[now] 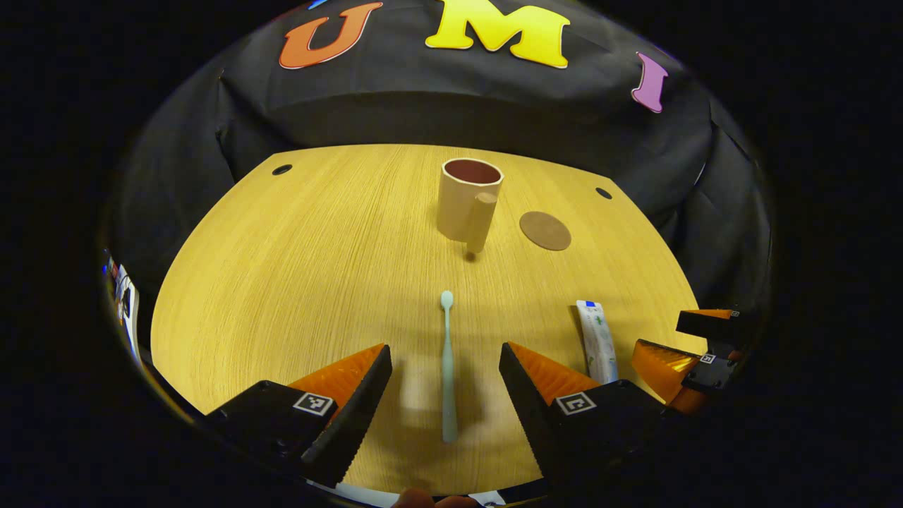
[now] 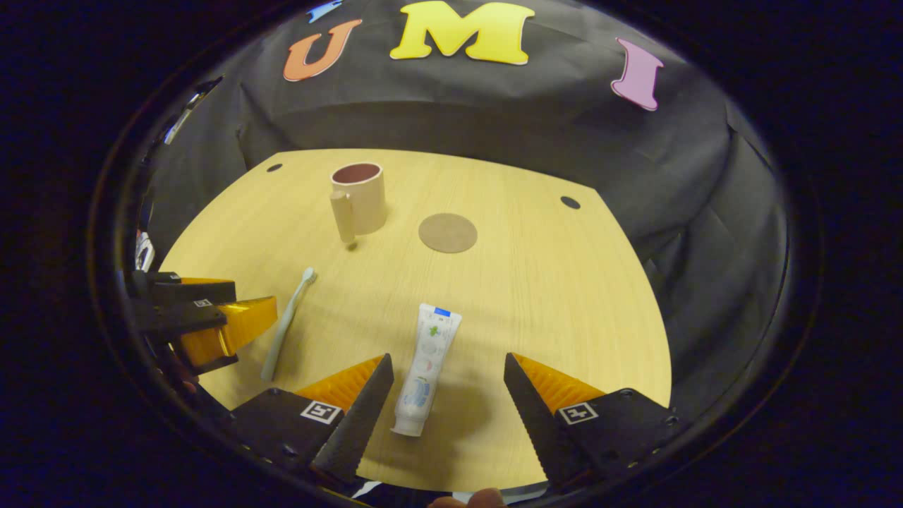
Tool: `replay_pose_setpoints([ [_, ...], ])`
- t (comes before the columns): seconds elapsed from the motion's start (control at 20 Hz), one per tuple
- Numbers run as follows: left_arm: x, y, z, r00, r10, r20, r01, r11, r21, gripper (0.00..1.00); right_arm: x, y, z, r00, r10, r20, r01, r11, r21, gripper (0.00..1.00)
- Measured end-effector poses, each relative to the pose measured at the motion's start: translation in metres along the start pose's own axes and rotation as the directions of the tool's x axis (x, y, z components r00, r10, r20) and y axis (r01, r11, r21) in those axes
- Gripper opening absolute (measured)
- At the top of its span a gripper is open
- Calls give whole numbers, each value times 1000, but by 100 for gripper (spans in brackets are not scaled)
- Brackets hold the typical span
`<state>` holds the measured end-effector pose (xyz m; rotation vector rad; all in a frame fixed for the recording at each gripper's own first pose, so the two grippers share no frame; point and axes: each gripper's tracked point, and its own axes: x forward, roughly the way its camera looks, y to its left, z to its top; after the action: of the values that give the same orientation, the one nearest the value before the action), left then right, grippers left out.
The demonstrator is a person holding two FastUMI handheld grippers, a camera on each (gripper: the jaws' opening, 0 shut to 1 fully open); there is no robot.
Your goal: Put the toothbrush and toothpaste on the desktop into the cup, then pick up the cup and place it on the coaster on the desktop.
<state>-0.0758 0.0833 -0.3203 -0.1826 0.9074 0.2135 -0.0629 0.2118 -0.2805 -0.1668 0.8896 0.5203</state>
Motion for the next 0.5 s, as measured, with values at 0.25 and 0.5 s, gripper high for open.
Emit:
replay_pose_setpoints([
  [0.25,17,-1,-5,999,10,-53,-10,1000,11,98,29,1,-17,993,18,-121,-12,999,49,95],
  [0.5,35,-1,-3,998,26,-60,-24,999,33,89,42,0,-20,989,3,-148,4,999,49,96],
])
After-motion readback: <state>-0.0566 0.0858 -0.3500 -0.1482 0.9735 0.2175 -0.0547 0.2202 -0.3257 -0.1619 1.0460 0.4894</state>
